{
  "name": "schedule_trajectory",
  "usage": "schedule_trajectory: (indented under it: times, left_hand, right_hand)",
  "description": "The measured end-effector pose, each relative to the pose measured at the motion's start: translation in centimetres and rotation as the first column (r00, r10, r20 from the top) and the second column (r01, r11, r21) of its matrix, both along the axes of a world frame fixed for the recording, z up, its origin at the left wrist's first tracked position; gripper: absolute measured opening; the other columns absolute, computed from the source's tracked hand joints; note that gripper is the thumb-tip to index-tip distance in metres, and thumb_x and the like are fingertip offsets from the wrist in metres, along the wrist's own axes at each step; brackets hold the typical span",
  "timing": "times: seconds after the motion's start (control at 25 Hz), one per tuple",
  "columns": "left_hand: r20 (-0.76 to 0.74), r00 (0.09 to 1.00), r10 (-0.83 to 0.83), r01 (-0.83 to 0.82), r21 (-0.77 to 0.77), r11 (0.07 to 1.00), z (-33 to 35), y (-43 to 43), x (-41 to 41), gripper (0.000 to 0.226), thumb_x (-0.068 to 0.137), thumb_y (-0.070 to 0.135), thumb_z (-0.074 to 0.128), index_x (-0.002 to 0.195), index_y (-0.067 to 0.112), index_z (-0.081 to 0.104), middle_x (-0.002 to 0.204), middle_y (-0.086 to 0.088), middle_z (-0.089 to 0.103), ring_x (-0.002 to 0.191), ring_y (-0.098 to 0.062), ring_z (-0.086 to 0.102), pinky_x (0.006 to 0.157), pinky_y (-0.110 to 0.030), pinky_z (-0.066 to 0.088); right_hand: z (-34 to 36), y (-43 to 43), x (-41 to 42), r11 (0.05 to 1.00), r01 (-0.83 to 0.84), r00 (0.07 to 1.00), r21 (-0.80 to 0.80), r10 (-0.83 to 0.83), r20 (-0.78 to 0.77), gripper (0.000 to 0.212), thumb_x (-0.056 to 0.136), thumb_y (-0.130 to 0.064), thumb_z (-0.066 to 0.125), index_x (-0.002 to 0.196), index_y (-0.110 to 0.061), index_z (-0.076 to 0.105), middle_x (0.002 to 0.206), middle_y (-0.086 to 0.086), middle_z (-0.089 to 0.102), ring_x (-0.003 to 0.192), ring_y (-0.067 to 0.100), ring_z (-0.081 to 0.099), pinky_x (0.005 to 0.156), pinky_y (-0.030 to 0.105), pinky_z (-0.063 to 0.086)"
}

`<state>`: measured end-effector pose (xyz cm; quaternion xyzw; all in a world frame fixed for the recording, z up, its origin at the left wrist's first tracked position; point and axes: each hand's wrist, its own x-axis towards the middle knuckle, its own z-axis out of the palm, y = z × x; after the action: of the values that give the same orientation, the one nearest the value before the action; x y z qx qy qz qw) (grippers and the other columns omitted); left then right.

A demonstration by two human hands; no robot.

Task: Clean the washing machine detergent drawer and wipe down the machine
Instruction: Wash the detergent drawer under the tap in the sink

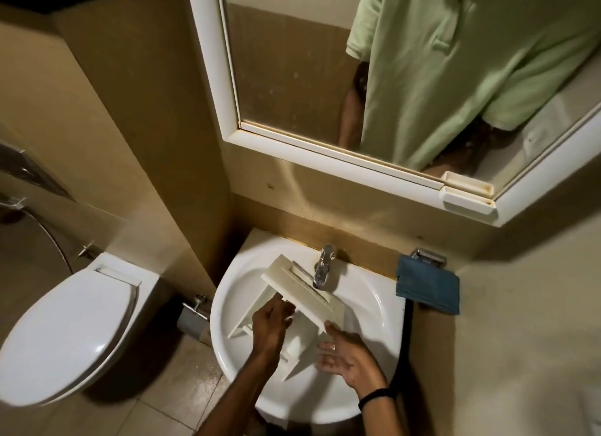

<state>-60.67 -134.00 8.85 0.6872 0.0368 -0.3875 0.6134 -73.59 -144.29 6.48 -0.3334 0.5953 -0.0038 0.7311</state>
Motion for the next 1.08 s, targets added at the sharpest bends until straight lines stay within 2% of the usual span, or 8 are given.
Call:
schedule_trajectory:
  times: [0.12,0.24,0.32,0.48,0.56,0.68,0.84,1.08]
  left_hand:
    - [-0.063,0.990,-0.126,0.125,-0.022,0.992,1.4,0.5,-0.1,0.029,0.104,0.021,0.052,0.101,0.017,0.080,0.085,-0.006,0.073,0.086,-0.023,0.069,0.091,-0.040,0.053]
    - [-0.060,0.982,-0.181,0.181,-0.012,0.983,2.4,0.1,-0.9,0.027,0.103,0.021,0.054,0.099,0.014,0.079,0.088,-0.004,0.072,0.085,-0.020,0.069,0.086,-0.035,0.053]
    - [-0.071,0.981,-0.181,0.181,-0.018,0.983,2.7,0.3,-1.0,0.020,0.101,0.025,0.062,0.104,0.011,0.076,0.089,-0.004,0.071,0.082,-0.020,0.068,0.083,-0.034,0.052]
    - [-0.108,0.984,-0.145,0.152,0.056,0.987,2.1,1.3,0.1,0.022,0.099,0.026,0.068,0.107,0.005,0.072,0.084,-0.006,0.069,0.074,-0.022,0.066,0.070,-0.031,0.050]
    - [-0.114,0.984,-0.138,0.149,0.092,0.985,2.0,1.6,1.0,0.020,0.103,0.017,0.061,0.111,0.001,0.070,0.083,-0.009,0.065,0.072,-0.023,0.063,0.064,-0.028,0.046]
    - [-0.098,0.984,-0.149,0.158,0.092,0.983,2.0,2.2,3.2,0.019,0.105,0.012,0.054,0.112,0.003,0.069,0.090,-0.013,0.066,0.080,-0.027,0.065,0.067,-0.029,0.048]
    - [-0.094,0.987,-0.128,0.133,0.041,0.990,2.9,3.2,5.4,0.014,0.105,0.015,0.056,0.105,0.009,0.068,0.094,-0.014,0.067,0.087,-0.030,0.067,0.078,-0.035,0.049]
    - [-0.054,0.998,-0.026,0.028,0.040,0.999,3.2,5.0,7.5,0.022,0.103,0.020,0.060,0.120,0.007,0.063,0.095,-0.010,0.064,0.079,-0.022,0.061,0.070,-0.031,0.049]
  right_hand:
    - [-0.3,1.0,1.8,0.981,0.187,0.977,0.050,-0.191,0.096,0.009,0.101,0.002,0.047,0.108,0.004,0.053,0.081,0.019,0.065,0.065,0.033,0.067,0.064,0.043,0.057]
    - [0.7,1.0,2.9,0.939,0.321,0.932,0.124,-0.336,0.133,0.013,0.095,0.009,0.042,0.096,0.005,0.054,0.086,0.023,0.059,0.071,0.034,0.062,0.064,0.043,0.060]
    - [1.3,0.8,2.7,0.895,0.406,0.883,0.185,-0.437,0.173,0.007,0.093,-0.002,0.050,0.096,0.002,0.056,0.102,0.022,0.056,0.090,0.038,0.059,0.069,0.047,0.061]
    - [1.1,-0.4,2.4,0.802,0.547,0.759,0.239,-0.596,0.263,0.027,0.102,-0.026,0.054,0.129,-0.019,0.054,0.133,0.003,0.034,0.132,0.046,0.039,0.100,0.060,0.049]
    - [1.1,-0.8,3.3,0.823,0.517,0.775,0.236,-0.567,0.278,0.026,0.104,-0.017,0.051,0.130,-0.014,0.052,0.138,0.006,0.035,0.134,0.045,0.040,0.091,0.051,0.058]
    - [2.3,-1.2,4.2,0.845,0.508,0.797,0.167,-0.535,0.279,0.013,0.102,0.000,0.044,0.097,0.002,0.056,0.125,0.019,0.051,0.105,0.045,0.060,0.053,0.034,0.062]
    - [4.3,-1.3,3.7,0.851,0.518,0.816,0.091,-0.523,0.247,0.016,0.100,0.005,0.045,0.086,0.003,0.053,0.103,0.015,0.050,0.084,0.045,0.061,0.050,0.037,0.061]
    - [6.4,0.8,3.2,0.850,0.521,0.826,0.078,-0.525,0.206,0.012,0.095,0.014,0.048,0.095,0.004,0.054,0.112,0.023,0.054,0.113,0.053,0.056,0.043,0.037,0.058]
